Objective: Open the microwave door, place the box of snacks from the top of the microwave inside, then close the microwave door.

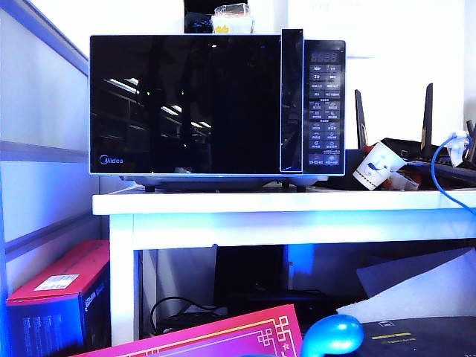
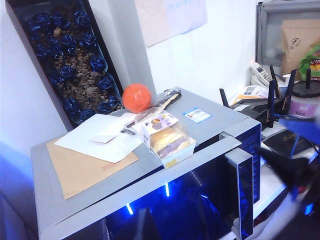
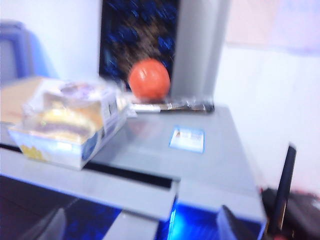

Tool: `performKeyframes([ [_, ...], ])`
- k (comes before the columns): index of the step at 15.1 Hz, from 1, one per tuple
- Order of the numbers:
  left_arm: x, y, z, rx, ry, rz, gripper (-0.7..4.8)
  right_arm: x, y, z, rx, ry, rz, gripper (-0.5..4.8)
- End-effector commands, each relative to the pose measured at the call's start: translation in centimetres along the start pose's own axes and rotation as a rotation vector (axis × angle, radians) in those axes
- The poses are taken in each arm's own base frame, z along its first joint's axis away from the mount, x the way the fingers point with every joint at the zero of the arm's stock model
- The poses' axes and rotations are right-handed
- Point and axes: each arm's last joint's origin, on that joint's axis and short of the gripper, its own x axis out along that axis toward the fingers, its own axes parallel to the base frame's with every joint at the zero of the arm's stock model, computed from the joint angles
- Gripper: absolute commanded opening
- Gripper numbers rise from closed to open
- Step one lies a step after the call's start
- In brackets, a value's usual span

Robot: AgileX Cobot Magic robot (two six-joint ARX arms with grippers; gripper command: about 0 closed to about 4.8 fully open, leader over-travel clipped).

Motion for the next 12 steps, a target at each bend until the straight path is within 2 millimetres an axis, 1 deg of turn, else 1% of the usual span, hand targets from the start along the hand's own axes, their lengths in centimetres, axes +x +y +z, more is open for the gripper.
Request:
performKeyframes([
  [1, -0.1, 0.2, 0.7, 0.001, -0.064, 0.014, -0.06, -0.1, -2.6, 0.7, -0.006, -0.055, 0.192, 3.87],
  [2, 0.4, 0.2, 0.9, 0.001, -0.097, 0.022, -0.06, 0.1, -4.2, 0.6, 0.051, -0.055, 0.278, 3.86],
  [3, 1.0, 0.4, 0.9, 0.0, -0.113, 0.039, -0.06, 0.3, -5.6, 0.3, 0.092, -0.047, 0.309, 3.86],
  [4, 1.6, 0.6, 0.8, -0.001, -0.119, 0.051, -0.06, 0.3, -6.6, 0.2, 0.096, -0.045, 0.337, 3.86],
  [5, 2.9, 1.0, 0.4, -0.003, -0.113, 0.07, -0.06, 0.3, -8.0, 0.1, 0.086, -0.045, 0.422, 3.61],
  [6, 4.0, 1.3, 0.0, -0.006, -0.102, 0.081, -0.06, 0.2, -8.9, -0.1, 0.087, -0.038, 0.463, 3.55],
  [9, 7.7, 2.9, -1.9, -0.025, -0.061, 0.133, -0.06, 0.5, -10.0, -1.0, 0.095, -0.01, 0.562, 3.56],
  [10, 8.7, 3.3, -2.5, -0.046, -0.05, 0.133, -0.06, 0.8, -10.1, -1.6, 0.105, 0.007, 0.613, 3.6],
  [11, 10.1, 4.3, -3.8, -0.067, -0.007, 0.151, -0.06, 1.4, -9.9, -2.8, 0.125, 0.037, 0.691, 3.6],
  [12, 10.5, 4.8, -4.3, -0.074, 0.004, 0.131, -0.06, 1.7, -9.8, -3.3, 0.132, 0.049, 0.712, 3.59],
])
